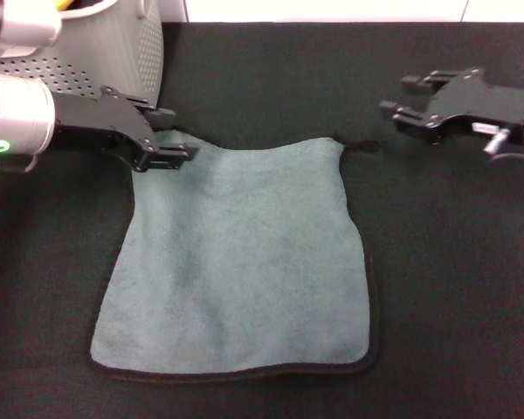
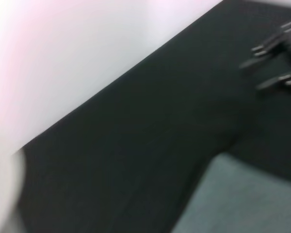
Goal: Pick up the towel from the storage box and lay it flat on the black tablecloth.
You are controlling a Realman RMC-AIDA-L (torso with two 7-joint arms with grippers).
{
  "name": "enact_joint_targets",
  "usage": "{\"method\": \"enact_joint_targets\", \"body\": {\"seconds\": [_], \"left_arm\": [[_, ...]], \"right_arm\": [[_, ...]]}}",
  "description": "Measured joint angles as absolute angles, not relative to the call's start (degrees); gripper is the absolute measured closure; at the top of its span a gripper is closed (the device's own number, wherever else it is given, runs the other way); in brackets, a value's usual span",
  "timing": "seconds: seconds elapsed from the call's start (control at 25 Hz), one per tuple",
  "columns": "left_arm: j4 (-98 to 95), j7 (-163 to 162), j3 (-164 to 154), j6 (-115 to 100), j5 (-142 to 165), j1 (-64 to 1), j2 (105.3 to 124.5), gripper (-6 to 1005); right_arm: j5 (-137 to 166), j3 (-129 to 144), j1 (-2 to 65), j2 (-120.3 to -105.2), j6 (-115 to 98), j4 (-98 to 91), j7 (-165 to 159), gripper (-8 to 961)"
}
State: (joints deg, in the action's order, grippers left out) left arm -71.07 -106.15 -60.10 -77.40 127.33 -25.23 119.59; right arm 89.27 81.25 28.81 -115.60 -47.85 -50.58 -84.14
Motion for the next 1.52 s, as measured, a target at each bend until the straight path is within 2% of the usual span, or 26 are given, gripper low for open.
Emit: {"method": "enact_joint_targets", "body": {"seconds": [0.04,0.24,0.32,0.48,0.64,1.04,1.2,1.24,1.32,1.52], "left_arm": [[-72.26,-104.88,-60.11,-79.67,124.52,-24.18,119.5,665],[-77.36,-96.91,-59.92,-89.83,106.87,-18.26,119.17,425],[-77.5,-92.53,-59.43,-94.64,99.15,-16.14,119.14,424],[-75.53,-83.55,-59.11,-102.29,91.08,-12.71,119.7,421],[-71.53,-80.48,-59.05,-106.36,89.78,-12.2,119.61,420],[-64.26,-78.77,-54.89,-111.76,87.89,-12.78,118.97,416],[-59.99,-77.44,-55.13,-112.94,88.33,-13.51,116.81,415],[-59.99,-77.44,-55.13,-112.94,88.33,-13.51,116.81,414],[-55.18,-77.35,-54.92,-114.55,87.68,-15.57,114.5,414],[-52.47,-76.91,-54.79,-115.1,87.97,-16.98,113.27,414]], "right_arm": [[89.25,80.01,27.04,-115.6,-49.02,-52.48,-84.1,649],[88.25,69.5,20.97,-115.59,-63.95,-56.27,-83.73,424],[87.83,63.93,20.21,-115.47,-75.77,-54.83,-82.84,333],[87.39,58.11,19.83,-115.56,-96.6,-50.57,-81.34,260],[84.17,59.88,19.03,-116.08,-106.23,-46.94,-77.93,186],[80.7,67.25,19.87,-116.17,-110.17,-41.47,-73.92,181],[79.39,67.84,21.72,-116.19,-108.57,-37.15,-71.64,179],[79.26,67.94,22.41,-116.19,-108.16,-35.73,-70.95,178],[78.86,68.3,24.19,-116.19,-107.75,-32.4,-69.22,177],[78.27,68.99,26.56,-116.19,-107.07,-29.05,-67.81,175]]}}
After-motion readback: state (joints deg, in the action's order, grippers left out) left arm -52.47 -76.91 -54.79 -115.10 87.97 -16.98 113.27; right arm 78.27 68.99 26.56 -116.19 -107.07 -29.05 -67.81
